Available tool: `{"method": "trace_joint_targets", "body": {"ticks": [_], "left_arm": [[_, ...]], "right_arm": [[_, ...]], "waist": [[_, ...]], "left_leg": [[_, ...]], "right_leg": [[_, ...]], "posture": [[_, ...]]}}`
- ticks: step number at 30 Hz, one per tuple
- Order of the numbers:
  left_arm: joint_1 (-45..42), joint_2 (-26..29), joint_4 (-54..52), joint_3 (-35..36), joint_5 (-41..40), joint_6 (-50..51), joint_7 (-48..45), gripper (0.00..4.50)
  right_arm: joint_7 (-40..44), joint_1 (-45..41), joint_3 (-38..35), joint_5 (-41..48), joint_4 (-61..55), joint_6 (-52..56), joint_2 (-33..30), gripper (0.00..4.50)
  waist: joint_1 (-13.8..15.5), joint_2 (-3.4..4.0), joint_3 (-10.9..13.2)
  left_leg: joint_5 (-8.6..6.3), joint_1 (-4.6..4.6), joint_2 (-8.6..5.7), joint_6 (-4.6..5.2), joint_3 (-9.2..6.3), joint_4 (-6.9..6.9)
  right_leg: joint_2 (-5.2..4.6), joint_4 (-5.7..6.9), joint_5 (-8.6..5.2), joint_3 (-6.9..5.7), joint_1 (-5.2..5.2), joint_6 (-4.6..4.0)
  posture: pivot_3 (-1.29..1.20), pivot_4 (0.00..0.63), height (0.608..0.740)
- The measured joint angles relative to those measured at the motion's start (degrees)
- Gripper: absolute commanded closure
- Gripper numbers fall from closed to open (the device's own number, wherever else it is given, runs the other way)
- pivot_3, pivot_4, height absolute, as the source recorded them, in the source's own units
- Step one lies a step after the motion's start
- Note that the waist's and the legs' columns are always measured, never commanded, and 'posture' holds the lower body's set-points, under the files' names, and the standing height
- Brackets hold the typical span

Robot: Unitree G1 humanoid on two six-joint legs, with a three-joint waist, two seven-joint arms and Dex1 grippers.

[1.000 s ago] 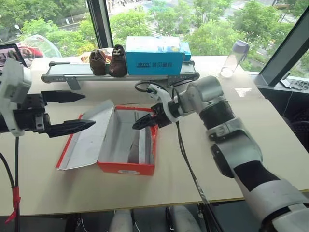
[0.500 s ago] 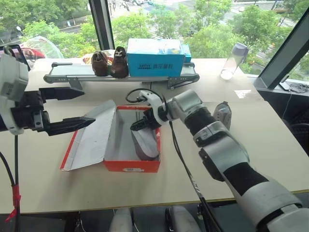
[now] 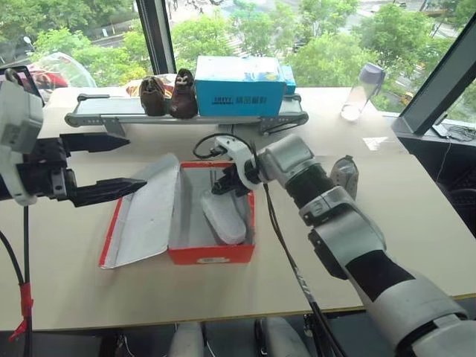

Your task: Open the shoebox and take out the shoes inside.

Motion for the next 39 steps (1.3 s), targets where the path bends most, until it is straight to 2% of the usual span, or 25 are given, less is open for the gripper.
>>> {"method": "trace_joint_targets", "body": {"ticks": [2,6,7,8,13,17,18,19,27,39], "left_arm": [[-0.35,0.08,0.67,-0.20,0.09,-0.01,-0.33,0.00],[-1.26,0.09,1.30,-1.48,0.66,-0.38,-0.89,0.00],[-1.81,0.08,1.67,-2.21,0.92,-0.86,-1.00,0.00],[-2.11,0.08,1.89,-2.51,1.00,-1.22,-1.10,0.00],[-4.33,-0.27,3.70,-5.98,1.58,-2.70,-1.78,0.00],[-5.70,-0.66,5.00,-8.31,2.84,-4.12,-2.22,0.00],[-6.48,-0.91,5.34,-9.21,3.20,-4.52,-2.45,0.00],[-6.89,-1.06,5.58,-9.53,3.28,-4.73,-2.63,0.00],[-7.82,-1.08,6.03,-10.50,3.53,-4.81,-3.24,0.00],[-4.74,-1.08,3.46,-8.68,3.21,-4.30,-1.96,0.00]], "right_arm": [[0.36,-0.27,-1.46,1.31,-5.87,2.59,-2.14,4.47],[0.94,-1.08,-4.03,4.40,-14.54,8.93,-5.49,4.47],[0.90,-1.63,-5.00,5.16,-16.66,11.00,-6.41,3.93],[0.91,-1.94,-5.44,6.00,-18.35,12.23,-7.26,3.75],[-0.32,1.35,-5.48,8.07,-24.36,18.12,-10.42,2.00],[-2.90,6.13,-5.85,8.93,-23.32,21.61,-7.59,0.68],[-3.99,6.82,-6.41,8.92,-22.49,21.63,-6.29,0.23],[-4.63,6.96,-6.93,8.95,-21.81,21.62,-5.32,0.06],[-9.06,6.37,-11.07,8.93,-13.34,20.77,-1.10,0.06],[-9.83,5.05,-9.30,8.05,-4.73,14.08,0.43,0.06]], "waist": [[-0.03,0.00,0.00],[-0.06,0.00,0.00],[-0.08,0.00,0.00],[-0.10,0.00,0.00],[-0.08,-0.03,-0.02],[-0.31,-0.01,-0.01],[-0.36,-0.01,-0.01],[-0.38,-0.01,-0.01],[0.06,-0.02,-0.01],[-0.08,-0.02,-0.02]], "left_leg": [[0.00,-0.31,0.00,0.00,0.00,0.07],[0.00,-0.33,0.00,0.00,0.01,0.07],[0.00,-0.33,0.01,0.00,0.00,0.07],[0.00,-0.33,0.01,0.01,0.01,0.07],[0.01,-0.30,0.00,0.01,0.01,0.09],[0.01,-0.33,0.00,0.01,0.02,0.11],[0.01,-0.33,0.01,0.01,0.02,0.10],[0.01,-0.33,0.01,0.01,0.02,0.10],[0.01,-0.33,0.00,0.01,0.01,0.16],[0.01,-0.31,0.00,0.01,0.00,0.17]], "right_leg": [[0.00,0.06,0.02,0.00,-0.30,-0.01],[0.01,0.07,0.02,0.00,-0.34,-0.02],[0.01,0.07,0.02,0.00,-0.34,-0.02],[0.01,0.07,0.02,0.00,-0.34,-0.02],[0.01,0.07,0.02,0.00,-0.30,-0.02],[0.03,0.11,0.03,0.05,-0.36,-0.03],[0.05,0.14,0.03,0.05,-0.37,-0.03],[0.05,0.14,0.03,0.05,-0.38,-0.03],[0.04,0.12,0.03,0.03,-0.31,-0.01],[0.04,0.12,0.04,0.03,-0.29,0.00]], "posture": [[0.00,0.150,0.740],[0.00,0.150,0.740],[0.00,0.150,0.740],[0.00,0.150,0.740],[0.00,0.150,0.740],[0.00,0.150,0.740],[0.00,0.150,0.740],[0.00,0.150,0.740],[0.00,0.150,0.740],[0.00,0.150,0.740]]}}
